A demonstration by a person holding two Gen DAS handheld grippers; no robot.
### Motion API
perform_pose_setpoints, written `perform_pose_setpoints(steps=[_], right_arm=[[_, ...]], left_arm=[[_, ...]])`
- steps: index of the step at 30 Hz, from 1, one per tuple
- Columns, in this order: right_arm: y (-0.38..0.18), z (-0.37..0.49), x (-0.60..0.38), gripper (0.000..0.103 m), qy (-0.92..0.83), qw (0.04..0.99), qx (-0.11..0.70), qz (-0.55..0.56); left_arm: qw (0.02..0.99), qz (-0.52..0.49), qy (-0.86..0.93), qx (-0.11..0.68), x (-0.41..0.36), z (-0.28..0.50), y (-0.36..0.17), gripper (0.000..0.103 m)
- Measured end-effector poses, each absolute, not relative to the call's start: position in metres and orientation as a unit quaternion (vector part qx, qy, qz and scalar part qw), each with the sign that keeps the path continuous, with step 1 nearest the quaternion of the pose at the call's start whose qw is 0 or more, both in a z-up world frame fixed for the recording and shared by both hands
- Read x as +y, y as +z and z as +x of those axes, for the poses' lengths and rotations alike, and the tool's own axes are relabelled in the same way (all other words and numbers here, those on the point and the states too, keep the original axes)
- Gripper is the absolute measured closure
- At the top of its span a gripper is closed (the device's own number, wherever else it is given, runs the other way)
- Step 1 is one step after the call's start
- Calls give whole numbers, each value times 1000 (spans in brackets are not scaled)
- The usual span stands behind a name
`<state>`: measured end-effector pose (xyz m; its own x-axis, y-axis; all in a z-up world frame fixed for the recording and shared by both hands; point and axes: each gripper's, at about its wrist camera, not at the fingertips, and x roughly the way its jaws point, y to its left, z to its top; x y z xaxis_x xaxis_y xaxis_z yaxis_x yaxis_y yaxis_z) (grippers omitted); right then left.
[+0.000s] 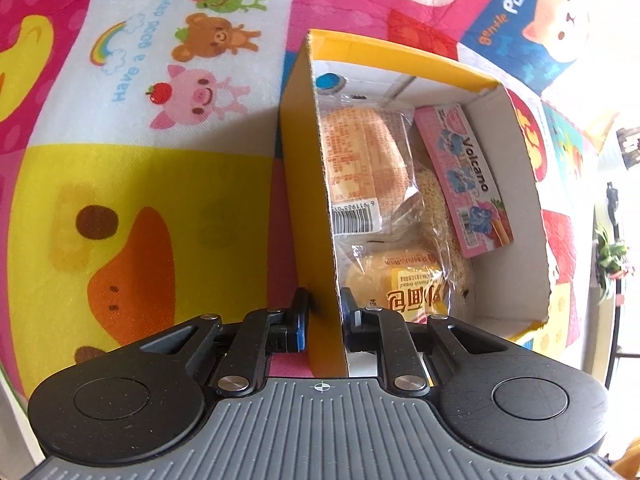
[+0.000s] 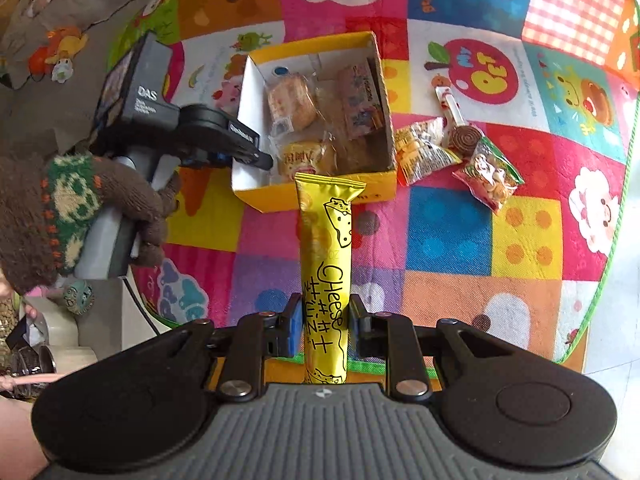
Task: Organize objects
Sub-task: 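Lower the cheese stick into the box and open the right tool, then grasp the green-topped cookie bag with the right tool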
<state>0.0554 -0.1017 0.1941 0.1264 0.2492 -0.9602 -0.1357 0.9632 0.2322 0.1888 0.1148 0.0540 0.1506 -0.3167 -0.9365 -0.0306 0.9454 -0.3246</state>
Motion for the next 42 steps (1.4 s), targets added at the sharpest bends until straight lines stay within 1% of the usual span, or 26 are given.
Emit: perform_pose_setpoints(steps=[8,14,21,25,30,32,36,42], right_arm=[[236,101,-76,81,160,775,607,71],[249,145,-70,81,156,788,592,68],[222,182,-70,81,132,772,615,95],[207,195,-56,80,139,767,621,76],[201,202,-51,79,159,764,618,90],[202,200,-60,76,162,766,614,99],[195,189,-104,76,130,762,622,127],[161,155,-191,76,61,744,655,119]], left_arm=[[746,-158,-92,641,123,188,56,84],[743,-176,-80,641,124,188,56,84],[741,-197,-78,637,127,186,53,82],[740,-199,-77,638,128,187,53,83],[738,-202,-75,639,129,188,53,83],[737,-203,-72,641,129,188,53,83],[734,-200,-59,646,127,189,54,83],[731,-187,-38,655,120,191,55,86]])
